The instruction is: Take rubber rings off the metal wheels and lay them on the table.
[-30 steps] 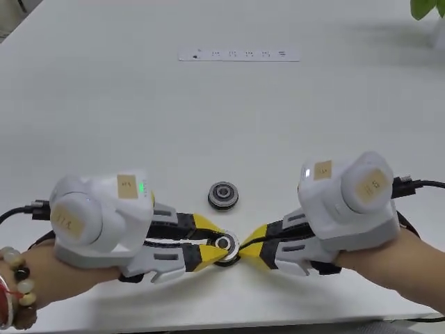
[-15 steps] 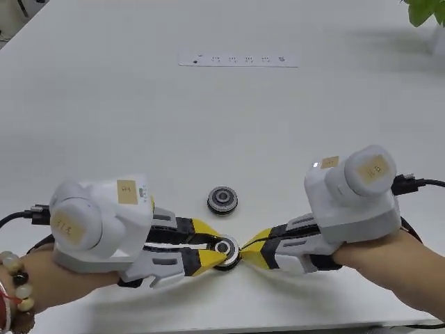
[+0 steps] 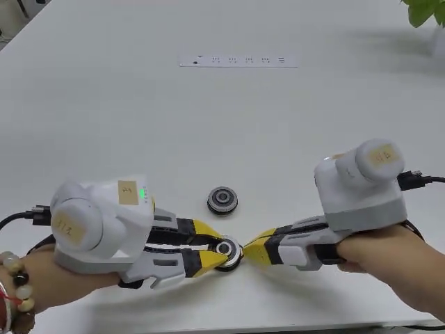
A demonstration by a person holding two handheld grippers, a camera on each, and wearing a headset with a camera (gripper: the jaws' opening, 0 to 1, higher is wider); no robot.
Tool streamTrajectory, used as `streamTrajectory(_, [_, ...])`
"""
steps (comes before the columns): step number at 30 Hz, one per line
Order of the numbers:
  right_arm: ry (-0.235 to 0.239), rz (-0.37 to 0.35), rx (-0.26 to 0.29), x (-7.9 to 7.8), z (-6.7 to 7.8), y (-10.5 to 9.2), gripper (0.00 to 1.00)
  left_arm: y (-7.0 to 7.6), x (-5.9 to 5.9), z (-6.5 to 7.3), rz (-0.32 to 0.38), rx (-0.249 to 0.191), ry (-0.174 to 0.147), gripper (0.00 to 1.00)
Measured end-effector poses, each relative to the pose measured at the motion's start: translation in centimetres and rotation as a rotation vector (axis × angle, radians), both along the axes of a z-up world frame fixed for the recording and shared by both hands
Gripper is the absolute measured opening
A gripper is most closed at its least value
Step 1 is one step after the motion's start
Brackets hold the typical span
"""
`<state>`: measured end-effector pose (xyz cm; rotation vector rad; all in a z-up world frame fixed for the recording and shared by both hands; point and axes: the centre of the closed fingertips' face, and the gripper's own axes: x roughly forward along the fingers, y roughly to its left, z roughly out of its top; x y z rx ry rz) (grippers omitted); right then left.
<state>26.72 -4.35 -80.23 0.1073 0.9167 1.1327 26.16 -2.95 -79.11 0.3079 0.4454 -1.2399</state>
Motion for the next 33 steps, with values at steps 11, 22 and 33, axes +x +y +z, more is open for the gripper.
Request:
streamTrajectory(11, [0.167, -0.121, 0.108, 0.3, 0.2, -0.3, 0.00, -0.1, -0.1, 0.0, -0.010, -0.006, 0.006, 0.14])
streamTrajectory(22, [0.155, -0.102, 0.094, -0.3, 0.6, 0.3, 0.00, -0.1, -0.1, 0.0, -0.014, -0.004, -0.005, 0.14])
streamTrajectory(33, [0.166, -0.091, 0.102, -0.7, 0.9, 0.8, 0.00, -0.1, -0.1, -0.1, -0.021, 0.009, -0.015, 0.13])
